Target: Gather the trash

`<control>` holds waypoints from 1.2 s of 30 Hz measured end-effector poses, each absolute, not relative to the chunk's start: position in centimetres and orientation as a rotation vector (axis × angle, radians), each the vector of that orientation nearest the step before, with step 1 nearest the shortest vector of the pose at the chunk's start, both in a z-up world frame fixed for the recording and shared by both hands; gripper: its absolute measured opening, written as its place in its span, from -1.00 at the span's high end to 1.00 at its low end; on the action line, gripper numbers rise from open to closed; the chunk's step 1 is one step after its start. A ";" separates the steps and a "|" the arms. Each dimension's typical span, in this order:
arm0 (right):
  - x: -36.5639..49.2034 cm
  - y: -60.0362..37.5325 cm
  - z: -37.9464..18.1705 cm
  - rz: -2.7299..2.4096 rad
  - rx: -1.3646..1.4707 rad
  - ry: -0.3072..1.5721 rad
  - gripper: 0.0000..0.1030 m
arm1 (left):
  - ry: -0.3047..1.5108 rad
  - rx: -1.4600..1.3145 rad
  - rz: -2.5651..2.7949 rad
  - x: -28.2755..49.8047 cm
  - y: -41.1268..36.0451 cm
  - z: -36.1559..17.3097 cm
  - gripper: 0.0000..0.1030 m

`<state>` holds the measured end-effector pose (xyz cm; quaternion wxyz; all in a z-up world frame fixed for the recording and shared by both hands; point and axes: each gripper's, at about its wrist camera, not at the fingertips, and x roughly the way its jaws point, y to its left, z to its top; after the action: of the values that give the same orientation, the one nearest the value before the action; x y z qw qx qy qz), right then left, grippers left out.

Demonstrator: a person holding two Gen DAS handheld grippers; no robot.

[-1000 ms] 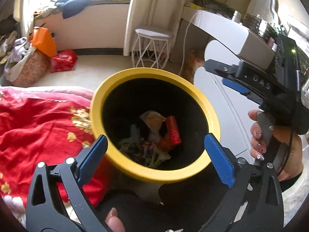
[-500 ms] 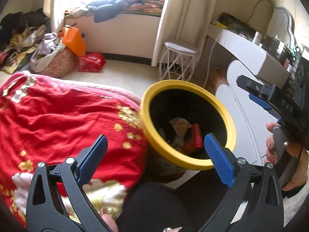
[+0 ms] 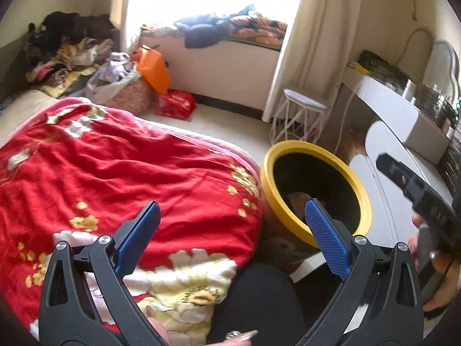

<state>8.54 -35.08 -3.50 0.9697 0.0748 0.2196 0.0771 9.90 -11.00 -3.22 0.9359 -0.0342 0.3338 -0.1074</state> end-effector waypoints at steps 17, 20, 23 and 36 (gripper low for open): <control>1.5 -30.2 -2.0 0.127 0.051 0.082 -0.88 | 0.420 -0.028 -0.043 3.7 -6.7 -1.5 -0.79; 1.5 -29.8 -2.4 0.126 0.038 0.093 -0.87 | 0.408 -0.025 -0.042 3.1 -6.3 -1.7 -0.79; 1.7 -29.5 -2.5 0.123 0.037 0.103 -0.88 | 0.398 -0.020 -0.038 2.9 -6.2 -1.6 -0.79; 1.4 -28.9 -2.7 0.119 0.021 0.104 -0.88 | 0.399 -0.034 -0.043 2.8 -6.0 -1.8 -0.79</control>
<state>1.36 -28.89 -2.75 0.9968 0.0106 0.0522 0.0593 2.77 -5.96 -1.79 0.9798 -0.0168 0.1982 -0.0211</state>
